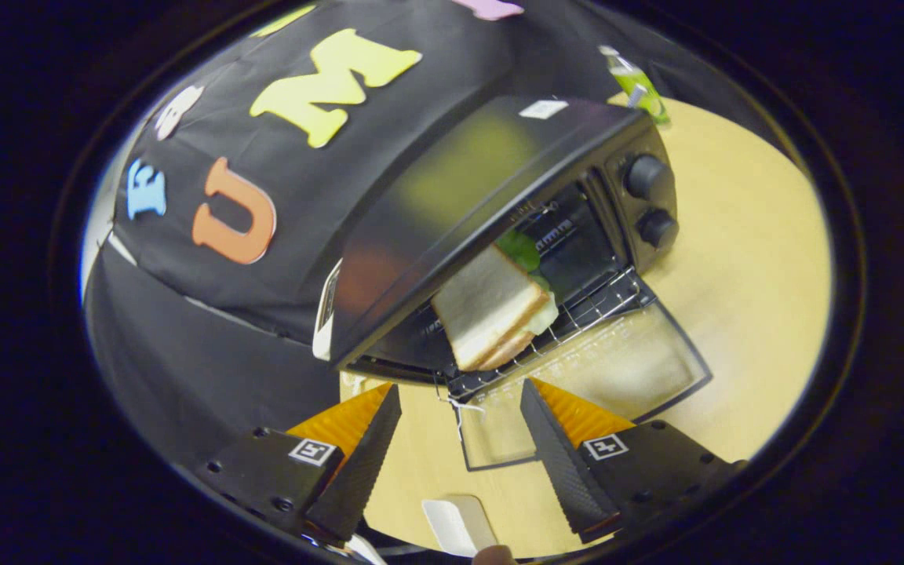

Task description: Open the toaster oven, put the food inside, and close the toaster oven door.

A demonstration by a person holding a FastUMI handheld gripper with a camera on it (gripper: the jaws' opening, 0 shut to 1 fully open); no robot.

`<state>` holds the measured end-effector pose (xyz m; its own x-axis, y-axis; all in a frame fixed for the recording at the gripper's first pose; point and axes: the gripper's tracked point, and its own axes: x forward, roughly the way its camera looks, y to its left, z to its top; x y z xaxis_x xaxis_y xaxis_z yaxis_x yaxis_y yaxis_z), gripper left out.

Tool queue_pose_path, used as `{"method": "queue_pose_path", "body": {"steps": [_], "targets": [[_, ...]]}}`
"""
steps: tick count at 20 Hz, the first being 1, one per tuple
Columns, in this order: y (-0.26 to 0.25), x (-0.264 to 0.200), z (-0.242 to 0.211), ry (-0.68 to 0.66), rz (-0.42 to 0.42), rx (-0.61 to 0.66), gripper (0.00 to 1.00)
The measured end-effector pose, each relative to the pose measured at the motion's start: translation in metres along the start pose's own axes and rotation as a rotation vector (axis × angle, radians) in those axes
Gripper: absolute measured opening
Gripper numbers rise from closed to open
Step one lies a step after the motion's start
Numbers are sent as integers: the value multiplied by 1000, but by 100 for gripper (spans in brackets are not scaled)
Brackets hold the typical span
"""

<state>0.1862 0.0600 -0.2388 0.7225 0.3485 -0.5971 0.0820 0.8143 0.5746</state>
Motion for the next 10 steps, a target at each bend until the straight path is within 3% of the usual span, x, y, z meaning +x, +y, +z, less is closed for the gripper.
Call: {"method": "queue_pose_path", "body": {"steps": [5, 10], "targets": [[9, -63, -22, -34, -44, -174, 100], [-3, -97, -40, -51, -96, -295, 100]]}}
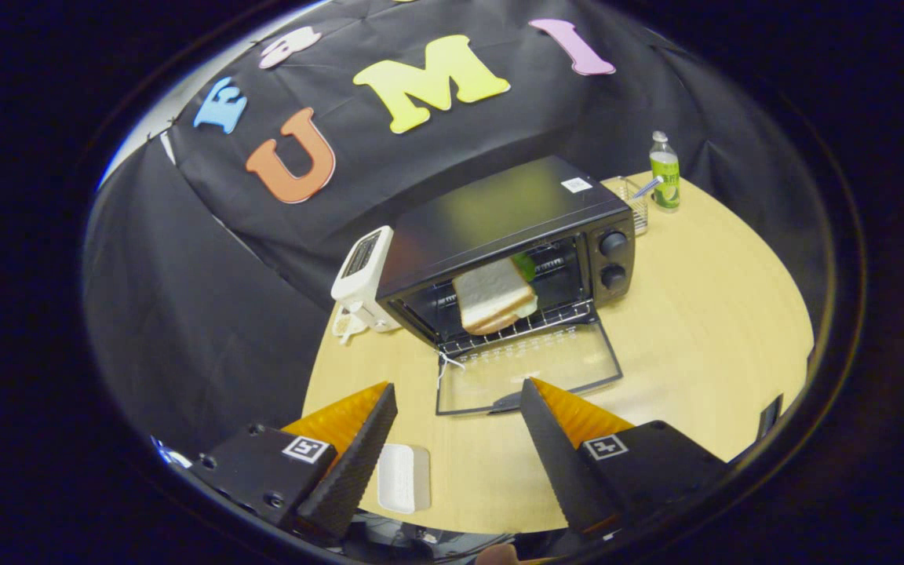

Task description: Open the toaster oven, put the food inside, and close the toaster oven door.

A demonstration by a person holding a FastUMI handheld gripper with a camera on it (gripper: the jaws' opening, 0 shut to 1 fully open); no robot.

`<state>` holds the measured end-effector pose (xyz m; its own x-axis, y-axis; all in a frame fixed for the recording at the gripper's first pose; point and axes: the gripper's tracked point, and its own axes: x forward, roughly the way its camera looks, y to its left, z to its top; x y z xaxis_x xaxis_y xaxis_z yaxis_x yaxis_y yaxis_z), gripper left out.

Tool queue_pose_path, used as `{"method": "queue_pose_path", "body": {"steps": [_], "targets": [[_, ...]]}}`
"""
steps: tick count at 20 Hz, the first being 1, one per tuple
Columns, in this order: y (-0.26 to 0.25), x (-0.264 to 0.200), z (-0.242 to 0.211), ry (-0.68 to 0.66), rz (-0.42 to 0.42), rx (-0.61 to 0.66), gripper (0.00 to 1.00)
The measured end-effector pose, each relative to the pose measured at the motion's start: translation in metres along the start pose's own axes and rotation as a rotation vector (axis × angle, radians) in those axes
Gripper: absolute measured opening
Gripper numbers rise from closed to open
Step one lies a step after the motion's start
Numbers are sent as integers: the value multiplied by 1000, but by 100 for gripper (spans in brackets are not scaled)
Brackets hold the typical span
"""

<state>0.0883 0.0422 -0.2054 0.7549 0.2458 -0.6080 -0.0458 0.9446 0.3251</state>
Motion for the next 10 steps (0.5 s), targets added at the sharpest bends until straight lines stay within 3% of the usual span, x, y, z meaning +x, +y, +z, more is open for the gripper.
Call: {"method": "queue_pose_path", "body": {"steps": [6, 10], "targets": [[-21, 6, -41, -7, -96, -185, 100], [-38, 37, -73, 40, -120, -192, 100]]}}
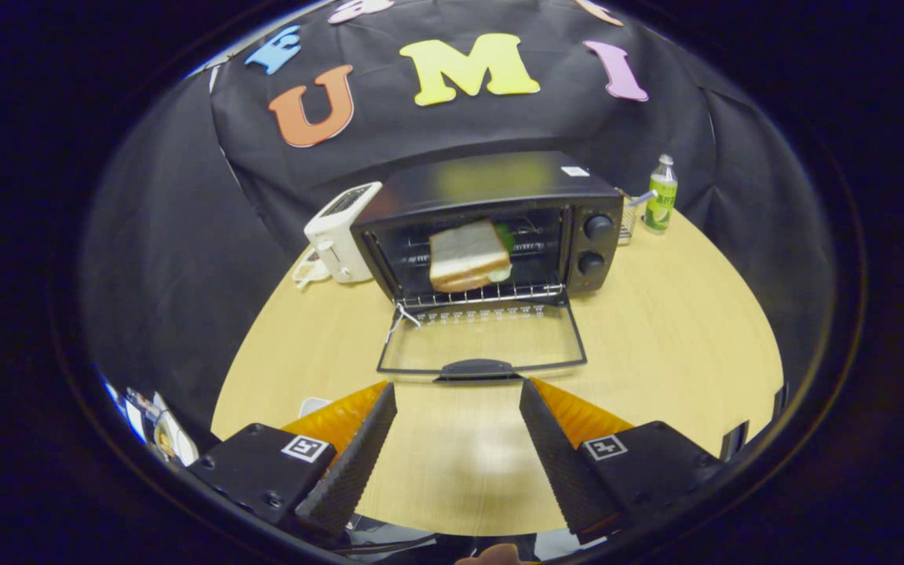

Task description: Open the toaster oven, put the food inside, and close the toaster oven door.

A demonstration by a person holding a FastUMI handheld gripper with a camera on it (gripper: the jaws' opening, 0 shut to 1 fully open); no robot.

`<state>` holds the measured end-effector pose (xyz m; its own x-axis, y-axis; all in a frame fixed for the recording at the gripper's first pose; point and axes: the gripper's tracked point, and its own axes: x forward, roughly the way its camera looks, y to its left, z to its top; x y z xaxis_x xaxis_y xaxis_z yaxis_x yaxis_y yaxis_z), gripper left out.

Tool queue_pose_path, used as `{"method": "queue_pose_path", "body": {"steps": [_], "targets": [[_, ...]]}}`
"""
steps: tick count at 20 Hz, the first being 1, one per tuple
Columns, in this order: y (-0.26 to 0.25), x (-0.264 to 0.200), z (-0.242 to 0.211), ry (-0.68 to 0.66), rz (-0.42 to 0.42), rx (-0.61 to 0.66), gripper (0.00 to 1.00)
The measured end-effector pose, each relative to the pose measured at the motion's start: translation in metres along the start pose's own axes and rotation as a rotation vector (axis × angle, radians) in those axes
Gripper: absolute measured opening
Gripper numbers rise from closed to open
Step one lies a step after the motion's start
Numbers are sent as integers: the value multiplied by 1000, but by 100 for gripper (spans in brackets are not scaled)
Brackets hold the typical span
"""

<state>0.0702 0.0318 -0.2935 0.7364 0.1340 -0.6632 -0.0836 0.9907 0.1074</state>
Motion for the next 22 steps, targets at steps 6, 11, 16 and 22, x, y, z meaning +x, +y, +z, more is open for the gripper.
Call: {"method": "queue_pose_path", "body": {"steps": [6, 11, 16, 22], "targets": [[-15, 66, -34, 76, -34, -34, 100], [-25, 109, -49, 85, -87, -79, 100], [-31, 129, -51, 63, -160, -62, 100], [-28, 123, -44, 35, -184, -44, 100]]}}
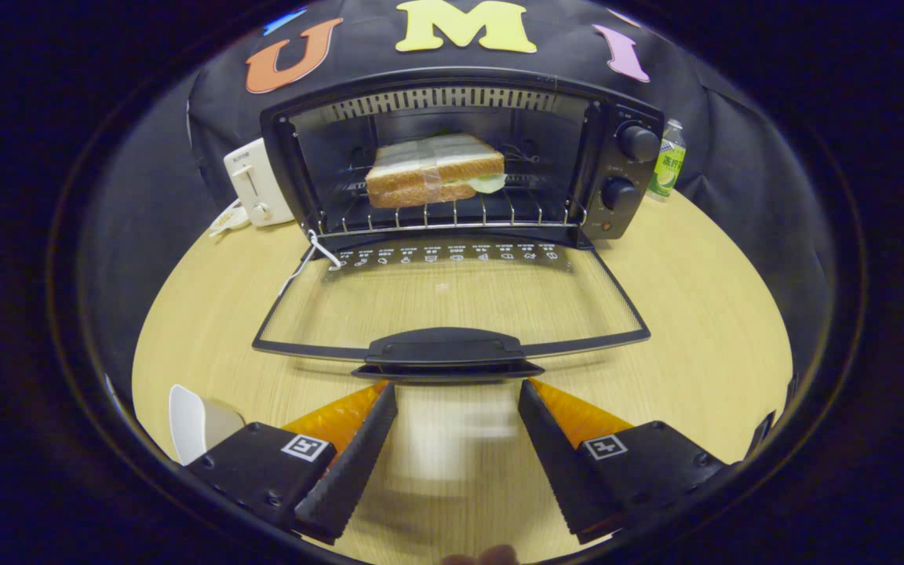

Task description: Open the toaster oven, put the food inside, and close the toaster oven door.

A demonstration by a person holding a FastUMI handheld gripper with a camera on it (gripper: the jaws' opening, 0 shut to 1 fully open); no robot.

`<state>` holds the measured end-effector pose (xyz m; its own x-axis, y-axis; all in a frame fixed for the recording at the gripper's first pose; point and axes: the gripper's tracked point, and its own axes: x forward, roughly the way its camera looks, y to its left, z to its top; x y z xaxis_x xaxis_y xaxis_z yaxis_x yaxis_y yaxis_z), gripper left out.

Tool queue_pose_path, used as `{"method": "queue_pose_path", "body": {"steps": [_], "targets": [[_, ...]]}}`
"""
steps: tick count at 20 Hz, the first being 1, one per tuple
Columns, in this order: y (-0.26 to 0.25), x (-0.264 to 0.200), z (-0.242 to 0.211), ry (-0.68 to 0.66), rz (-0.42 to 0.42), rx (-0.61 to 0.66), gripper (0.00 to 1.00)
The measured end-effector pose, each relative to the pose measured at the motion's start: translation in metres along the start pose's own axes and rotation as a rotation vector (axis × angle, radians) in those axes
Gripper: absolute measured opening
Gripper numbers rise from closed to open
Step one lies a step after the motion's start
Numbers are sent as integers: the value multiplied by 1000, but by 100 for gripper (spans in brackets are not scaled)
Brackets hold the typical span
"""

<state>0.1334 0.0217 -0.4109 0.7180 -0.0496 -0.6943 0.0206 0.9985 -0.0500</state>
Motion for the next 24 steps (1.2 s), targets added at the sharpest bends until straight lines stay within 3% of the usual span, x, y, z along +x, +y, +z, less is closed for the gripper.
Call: {"method": "queue_pose_path", "body": {"steps": [4, 11, 16, 24], "targets": [[1, -29, 20, -53, -4, 2, 100], [7, -55, 95, -221, -31, -59, 100], [9, -65, 147, -291, -4, -50, 100], [9, -185, 233, -510, 44, -53, 100]]}}
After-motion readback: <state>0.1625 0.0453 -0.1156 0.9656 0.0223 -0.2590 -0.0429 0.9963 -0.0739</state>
